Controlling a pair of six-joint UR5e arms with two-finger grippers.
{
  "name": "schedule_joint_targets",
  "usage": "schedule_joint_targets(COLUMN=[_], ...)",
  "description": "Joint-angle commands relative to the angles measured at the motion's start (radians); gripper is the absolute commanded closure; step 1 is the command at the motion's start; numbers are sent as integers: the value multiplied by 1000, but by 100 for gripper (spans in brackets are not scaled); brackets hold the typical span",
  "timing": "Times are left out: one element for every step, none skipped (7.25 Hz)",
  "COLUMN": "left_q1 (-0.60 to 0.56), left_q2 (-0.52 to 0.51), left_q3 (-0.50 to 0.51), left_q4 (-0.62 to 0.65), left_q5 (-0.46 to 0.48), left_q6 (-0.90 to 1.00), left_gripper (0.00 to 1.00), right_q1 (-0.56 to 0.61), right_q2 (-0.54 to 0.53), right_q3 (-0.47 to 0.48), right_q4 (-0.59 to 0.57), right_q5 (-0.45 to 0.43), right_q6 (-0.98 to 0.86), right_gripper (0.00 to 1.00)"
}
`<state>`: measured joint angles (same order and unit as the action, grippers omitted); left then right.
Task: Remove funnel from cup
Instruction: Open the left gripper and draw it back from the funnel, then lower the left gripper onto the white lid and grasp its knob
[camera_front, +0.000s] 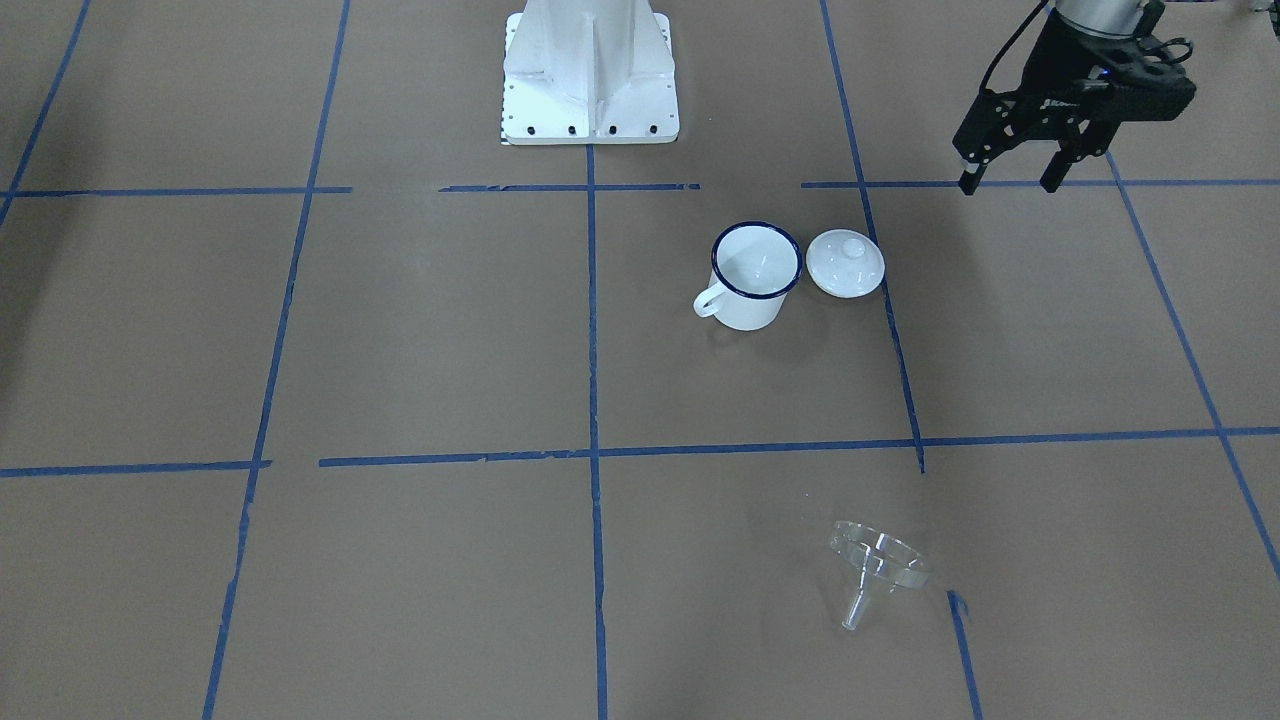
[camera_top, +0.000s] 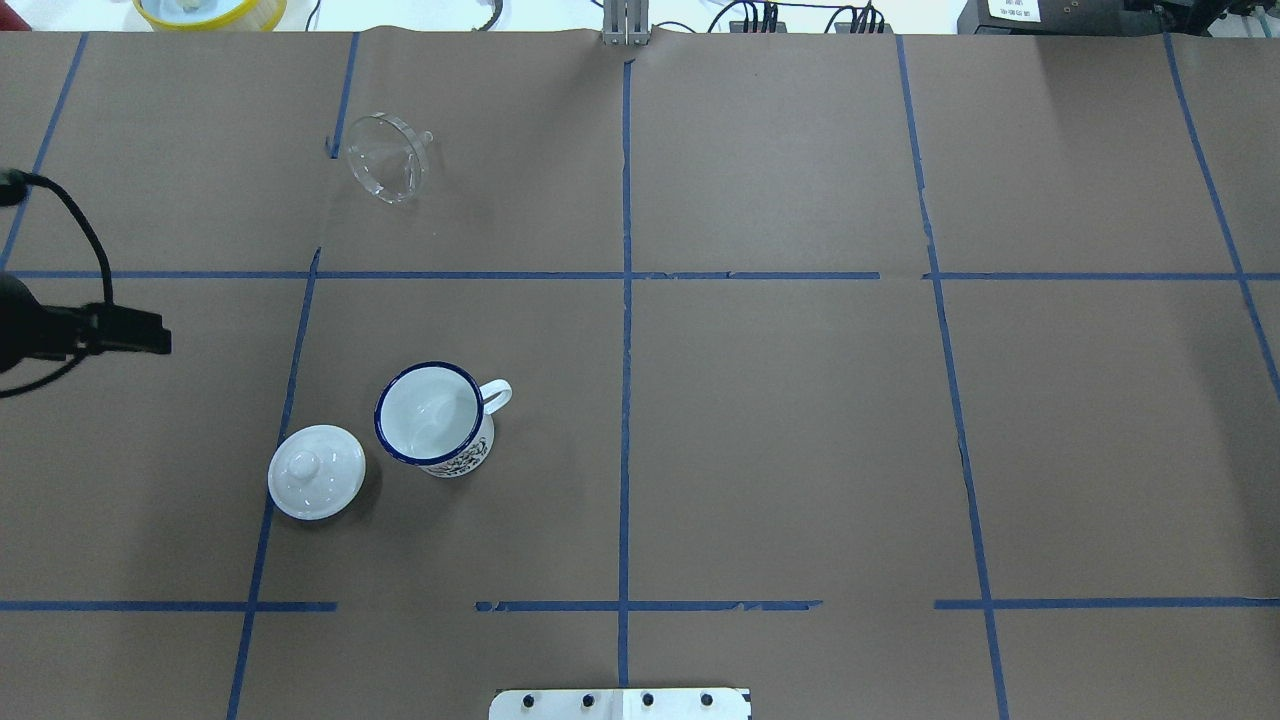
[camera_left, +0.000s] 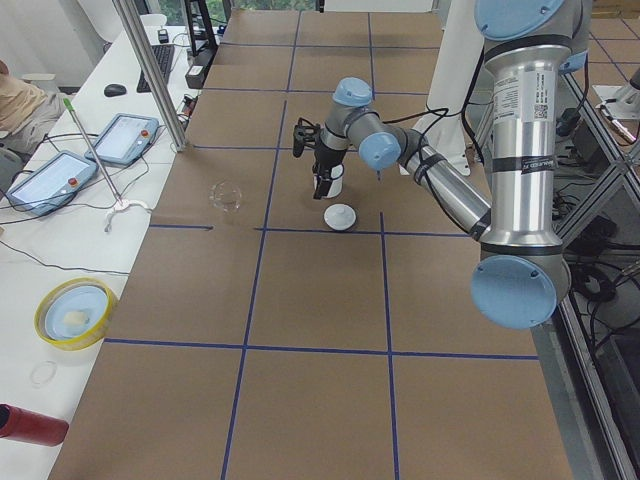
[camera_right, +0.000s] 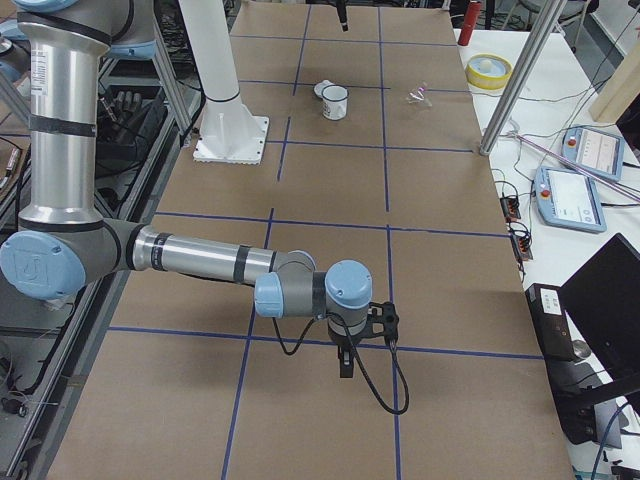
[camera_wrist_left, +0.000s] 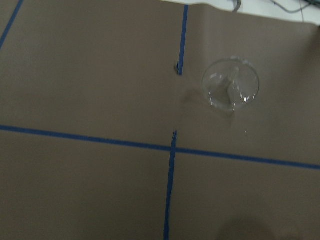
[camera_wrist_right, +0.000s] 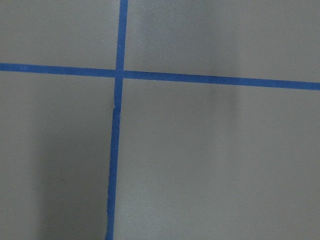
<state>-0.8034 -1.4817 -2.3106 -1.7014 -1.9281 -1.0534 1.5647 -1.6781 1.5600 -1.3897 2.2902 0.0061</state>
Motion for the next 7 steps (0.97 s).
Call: schedule_joint_targets(left_q1=[151, 168, 177, 194, 219, 236, 240], left_q2=[-9, -85, -130, -149, -150, -152, -164], left_q3=[89, 176, 230, 247, 258, 285, 310], left_q4=[-7, -7, -11, -12, -53, -90, -105], left_q5=[3, 4, 3, 3, 3, 6, 9], left_q6=[-86, -103, -102, -109, -153, -172, -172], left_gripper=[0, 0, 0, 0, 0, 0, 0], right_q1=[0, 0, 0, 0, 0, 0, 0], right_q2=[0, 0, 0, 0, 0, 0, 0], right_q3=[0, 0, 0, 0, 0, 0, 0], right_q4=[0, 0, 0, 0, 0, 0, 0], right_q5=[0, 0, 0, 0, 0, 0, 0], right_q6=[0, 0, 0, 0, 0, 0, 0], right_gripper=[0, 0, 0, 0, 0, 0, 0])
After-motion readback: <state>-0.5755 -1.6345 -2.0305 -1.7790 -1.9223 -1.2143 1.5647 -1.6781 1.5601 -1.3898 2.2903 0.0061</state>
